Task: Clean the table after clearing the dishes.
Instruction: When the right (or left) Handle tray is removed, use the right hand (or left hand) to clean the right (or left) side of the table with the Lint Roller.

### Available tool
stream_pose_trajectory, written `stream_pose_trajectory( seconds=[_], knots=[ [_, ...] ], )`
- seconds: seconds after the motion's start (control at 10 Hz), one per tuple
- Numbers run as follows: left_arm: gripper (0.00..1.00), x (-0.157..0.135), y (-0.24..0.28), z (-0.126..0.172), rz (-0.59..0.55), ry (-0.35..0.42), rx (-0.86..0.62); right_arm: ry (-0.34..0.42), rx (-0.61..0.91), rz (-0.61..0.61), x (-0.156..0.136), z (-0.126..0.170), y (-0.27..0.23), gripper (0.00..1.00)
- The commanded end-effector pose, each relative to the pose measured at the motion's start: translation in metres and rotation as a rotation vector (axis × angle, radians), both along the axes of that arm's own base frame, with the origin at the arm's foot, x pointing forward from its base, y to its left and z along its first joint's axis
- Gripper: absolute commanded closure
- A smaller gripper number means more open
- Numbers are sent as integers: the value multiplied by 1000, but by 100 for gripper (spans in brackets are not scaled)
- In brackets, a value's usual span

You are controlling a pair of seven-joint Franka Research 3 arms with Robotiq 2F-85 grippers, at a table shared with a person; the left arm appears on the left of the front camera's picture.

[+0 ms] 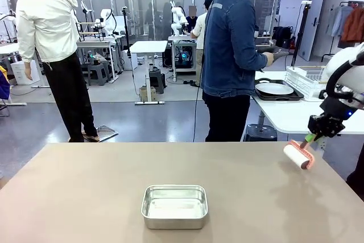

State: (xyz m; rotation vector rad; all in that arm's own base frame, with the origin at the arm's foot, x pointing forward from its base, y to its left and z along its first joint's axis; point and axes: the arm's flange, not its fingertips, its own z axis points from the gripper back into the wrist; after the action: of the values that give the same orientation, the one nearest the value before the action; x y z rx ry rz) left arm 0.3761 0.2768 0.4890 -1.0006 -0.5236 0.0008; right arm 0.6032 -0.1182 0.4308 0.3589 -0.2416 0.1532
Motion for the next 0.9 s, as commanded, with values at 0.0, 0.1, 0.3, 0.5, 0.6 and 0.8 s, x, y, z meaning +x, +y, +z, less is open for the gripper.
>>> stream_pose_trajectory(
  seconds=[0.0,0.1,0.3,0.5,0.6,0.8],
  knots=[
    [0,-5,0,5,-2,16,-1,-113,126,131,-24,39,27,78],
    [0,-5,0,5,-2,16,-1,-121,86,172,-32,58,36,78],
    [0,-5,0,5,-2,16,-1,-145,20,198,-41,80,48,78],
    [0,-5,0,5,-2,16,-1,-138,50,177,-31,87,49,78],
    [0,-5,0,5,-2,16,-1,-138,50,177,-31,87,49,78],
    [0,-5,0,5,-2,16,-1,-138,50,177,-31,87,49,78]
  ],
)
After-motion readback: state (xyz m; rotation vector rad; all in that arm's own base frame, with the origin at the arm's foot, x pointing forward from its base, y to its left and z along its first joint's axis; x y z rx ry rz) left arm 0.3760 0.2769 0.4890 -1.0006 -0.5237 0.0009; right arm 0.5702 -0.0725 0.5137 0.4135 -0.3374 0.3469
